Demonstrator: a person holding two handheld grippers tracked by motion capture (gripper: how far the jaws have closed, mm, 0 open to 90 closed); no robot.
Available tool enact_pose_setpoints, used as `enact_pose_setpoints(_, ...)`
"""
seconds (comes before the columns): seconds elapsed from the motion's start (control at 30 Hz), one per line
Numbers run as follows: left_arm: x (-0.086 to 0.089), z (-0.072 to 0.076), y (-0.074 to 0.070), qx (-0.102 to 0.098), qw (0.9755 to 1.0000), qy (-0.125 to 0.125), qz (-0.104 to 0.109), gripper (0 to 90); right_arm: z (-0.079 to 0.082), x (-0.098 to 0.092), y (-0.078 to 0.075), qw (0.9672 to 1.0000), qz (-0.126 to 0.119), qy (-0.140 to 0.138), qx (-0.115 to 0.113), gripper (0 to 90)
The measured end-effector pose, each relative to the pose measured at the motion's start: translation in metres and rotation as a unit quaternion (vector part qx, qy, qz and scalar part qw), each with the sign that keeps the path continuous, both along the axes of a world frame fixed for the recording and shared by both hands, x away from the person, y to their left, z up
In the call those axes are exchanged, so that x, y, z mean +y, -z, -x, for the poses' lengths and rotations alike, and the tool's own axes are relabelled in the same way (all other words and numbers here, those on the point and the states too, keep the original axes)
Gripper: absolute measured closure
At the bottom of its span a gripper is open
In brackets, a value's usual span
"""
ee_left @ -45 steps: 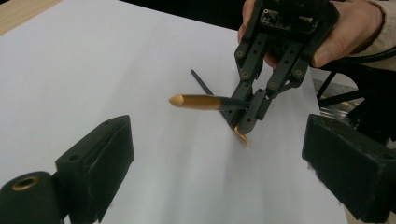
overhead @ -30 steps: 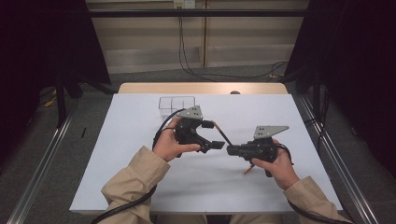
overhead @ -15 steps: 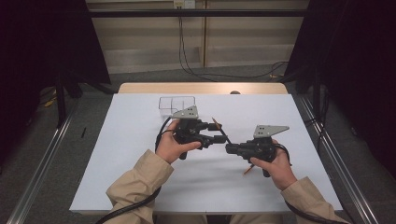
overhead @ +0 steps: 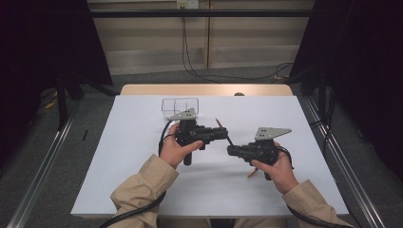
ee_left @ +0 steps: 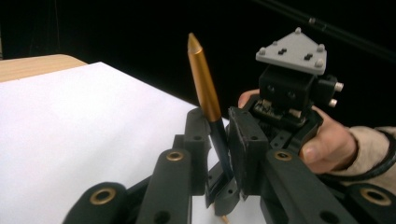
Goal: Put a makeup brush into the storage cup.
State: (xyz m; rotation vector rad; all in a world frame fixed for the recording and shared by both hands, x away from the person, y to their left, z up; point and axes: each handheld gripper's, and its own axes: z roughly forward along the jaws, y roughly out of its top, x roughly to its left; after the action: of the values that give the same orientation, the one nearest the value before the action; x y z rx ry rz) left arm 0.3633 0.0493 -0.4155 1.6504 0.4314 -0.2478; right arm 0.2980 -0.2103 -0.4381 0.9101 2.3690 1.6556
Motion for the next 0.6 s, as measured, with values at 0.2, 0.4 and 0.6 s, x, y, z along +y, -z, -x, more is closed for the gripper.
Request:
enact_pose_setpoints(0.2, -0.003, 0.003, -0.001, 0.003, 0.9999, 0.002, 0.016, 82.9, 0.0, 0.007, 0.002, 1.0, 0.006, -0.003, -0.003, 84.9)
enact_pose_setpoints(0.4, -0.004, 0.004, 0.0, -0.005, 0.9997, -0.005, 0.025, 83.1, -0.002, 0.012, 0.004, 1.0, -0.004, 0.001, 0.002, 84.9)
enact_pose_setpoints(0.6, -0.005, 0.007, 0.0, -0.014, 0.9996, -0.008, 0.025, 83.1, -0.002, 0.016, 0.005, 1.0, -0.006, 0.0, 0.005, 84.9)
